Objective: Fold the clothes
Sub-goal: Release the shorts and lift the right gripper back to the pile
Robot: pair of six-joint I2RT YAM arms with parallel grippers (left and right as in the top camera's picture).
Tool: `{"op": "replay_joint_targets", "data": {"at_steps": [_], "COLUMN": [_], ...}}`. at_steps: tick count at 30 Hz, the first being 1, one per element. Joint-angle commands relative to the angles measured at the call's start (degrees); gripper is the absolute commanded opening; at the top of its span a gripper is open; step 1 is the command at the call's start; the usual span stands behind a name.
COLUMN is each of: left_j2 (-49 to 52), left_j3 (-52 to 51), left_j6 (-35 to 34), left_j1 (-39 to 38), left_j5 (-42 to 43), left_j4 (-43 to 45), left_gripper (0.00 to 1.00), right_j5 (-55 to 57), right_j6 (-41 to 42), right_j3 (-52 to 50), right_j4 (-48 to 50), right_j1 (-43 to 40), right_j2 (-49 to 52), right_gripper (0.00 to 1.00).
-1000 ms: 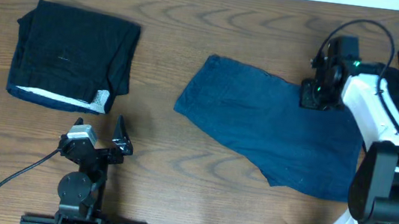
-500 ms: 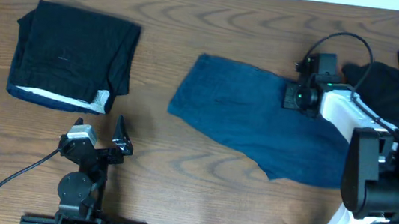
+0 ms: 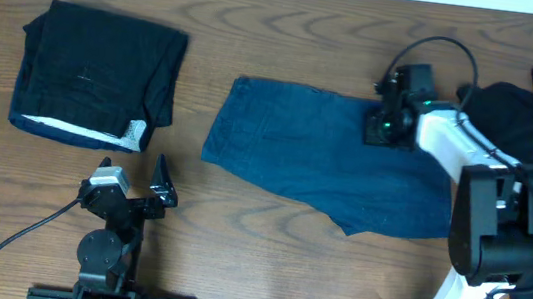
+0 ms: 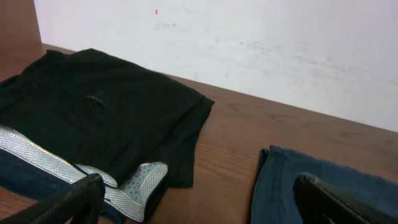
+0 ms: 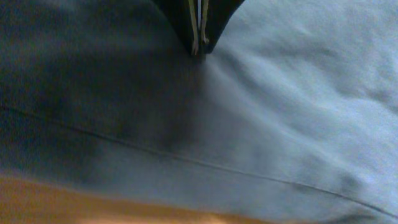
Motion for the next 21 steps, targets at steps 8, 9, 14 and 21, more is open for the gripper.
{"op": "replay_joint_targets", "data": {"at_steps": [8,9,14,21], "left_j2": [-0.3,-0.3,-0.3,-0.3], "left_j3": [-1.2,-1.2,-1.2,-1.2], "left_j6": [0.7,0.7,0.7,0.7], "left_j1": [-0.2,-0.2,-0.2,-0.2], "left_j5": [-1.7,-1.7,-1.7,-1.7], "left_j4": [-2.1,-2.1,-2.1,-2.1], "left_gripper": [0.98,0.98,0.98,0.98], "right_j5": [1.1,1.1,0.2,-0.3], "right_j6": [-5.9,-6.4,-8.5,-9.8], "right_j3": [7.9,7.6,5.0,4.2], "right_j4": [-14.4,-14.4,-11.3,-6.2], "right_j1": [-13.9,-15.3,-20.1,-24.5], "right_j2": [-10.3,-9.8,-6.7,-0.7], "right_gripper": [0.02,0.02,0.01,0.01]}}
